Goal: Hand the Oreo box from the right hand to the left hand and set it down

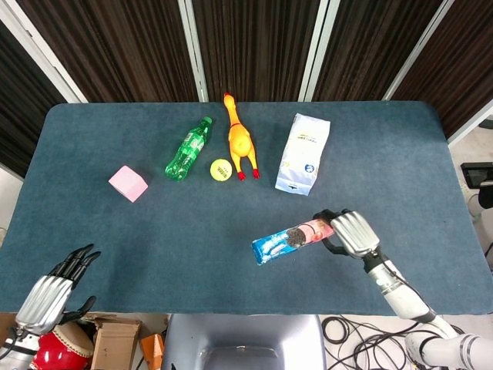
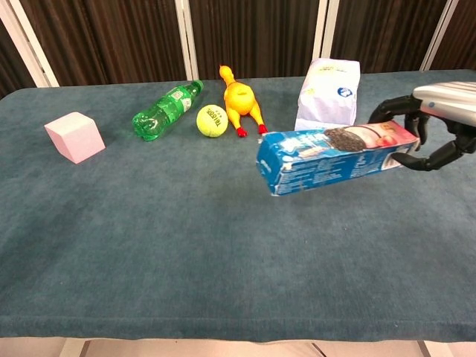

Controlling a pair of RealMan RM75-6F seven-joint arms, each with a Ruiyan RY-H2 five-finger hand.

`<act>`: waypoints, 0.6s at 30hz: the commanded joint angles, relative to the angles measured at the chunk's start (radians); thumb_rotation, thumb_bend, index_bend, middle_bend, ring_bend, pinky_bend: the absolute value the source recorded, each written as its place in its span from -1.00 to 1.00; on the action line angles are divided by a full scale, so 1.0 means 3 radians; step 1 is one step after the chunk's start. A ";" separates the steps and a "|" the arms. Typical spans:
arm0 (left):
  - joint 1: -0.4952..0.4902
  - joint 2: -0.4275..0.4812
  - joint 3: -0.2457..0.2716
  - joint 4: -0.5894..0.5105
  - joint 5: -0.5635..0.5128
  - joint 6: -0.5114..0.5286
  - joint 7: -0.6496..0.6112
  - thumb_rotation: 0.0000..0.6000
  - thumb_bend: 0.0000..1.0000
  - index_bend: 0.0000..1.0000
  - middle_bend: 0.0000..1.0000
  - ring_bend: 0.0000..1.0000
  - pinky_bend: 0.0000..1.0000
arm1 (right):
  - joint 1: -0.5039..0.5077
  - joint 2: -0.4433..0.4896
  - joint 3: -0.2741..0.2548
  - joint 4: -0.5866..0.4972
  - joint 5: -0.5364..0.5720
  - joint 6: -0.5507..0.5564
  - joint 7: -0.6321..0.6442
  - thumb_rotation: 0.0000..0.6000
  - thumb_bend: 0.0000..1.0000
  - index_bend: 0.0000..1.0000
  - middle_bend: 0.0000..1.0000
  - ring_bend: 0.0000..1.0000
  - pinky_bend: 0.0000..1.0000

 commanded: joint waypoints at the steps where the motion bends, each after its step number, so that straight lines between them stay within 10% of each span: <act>1: -0.0177 -0.0252 -0.0116 -0.0223 0.0139 -0.0115 0.0316 1.00 -0.30 -0.90 -0.98 -0.93 -0.51 | 0.0151 0.0025 0.0141 -0.0463 0.0201 -0.0158 -0.0370 1.00 1.00 0.17 0.15 0.06 0.00; 18: -0.0637 -0.1577 -0.0495 -0.0664 -0.0461 -0.0612 0.0732 1.00 -0.34 -1.00 -1.00 -0.97 -0.57 | 0.0462 -0.0288 0.0365 -0.1010 0.0954 -0.0172 -0.1398 1.00 1.00 0.17 0.15 0.06 0.00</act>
